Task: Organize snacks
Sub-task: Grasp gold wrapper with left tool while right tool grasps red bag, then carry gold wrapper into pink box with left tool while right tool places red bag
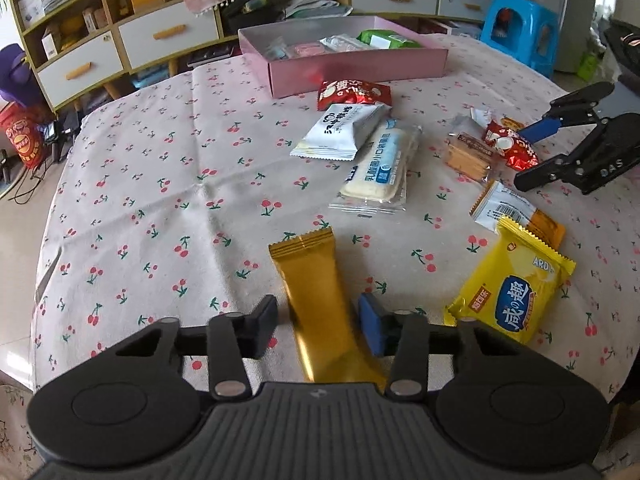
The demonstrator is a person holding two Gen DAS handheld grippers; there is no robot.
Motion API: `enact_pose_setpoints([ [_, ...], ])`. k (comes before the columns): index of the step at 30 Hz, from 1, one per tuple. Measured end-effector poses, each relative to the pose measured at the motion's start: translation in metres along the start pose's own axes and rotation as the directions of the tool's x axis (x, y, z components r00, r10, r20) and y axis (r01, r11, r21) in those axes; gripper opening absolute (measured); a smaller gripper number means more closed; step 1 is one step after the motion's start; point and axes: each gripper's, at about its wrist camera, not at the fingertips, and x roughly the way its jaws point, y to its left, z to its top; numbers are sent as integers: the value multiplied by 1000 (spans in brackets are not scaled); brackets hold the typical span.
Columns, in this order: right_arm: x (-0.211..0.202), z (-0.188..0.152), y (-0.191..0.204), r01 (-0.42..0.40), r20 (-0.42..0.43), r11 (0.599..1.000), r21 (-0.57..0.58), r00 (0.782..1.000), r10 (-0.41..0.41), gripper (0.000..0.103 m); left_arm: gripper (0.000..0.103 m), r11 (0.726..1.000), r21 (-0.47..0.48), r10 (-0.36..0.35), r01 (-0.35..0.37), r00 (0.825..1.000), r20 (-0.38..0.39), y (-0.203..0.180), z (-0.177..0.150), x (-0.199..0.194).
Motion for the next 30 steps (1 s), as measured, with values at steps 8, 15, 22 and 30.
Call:
enact_pose_setpoints([
  [8,0,3,-3,34,-4,999,-1,999,-34,34,30,998,-18,58,-58,998,-8,5,4,0],
  [15,-8,7,-6,33,17,999,33,999,-34,34,30,997,-42,72,-72,997,2,7,10,-2],
  [22,-16,13,-13,45,40,997,69,998,-47,34,30,994,-79,75,-73,997,14,6,23,-3],
  [30,-22,23,-19,69,73,993,96,994,-76,34,30,992,-103,82,-76,995,57,2,48,-5],
])
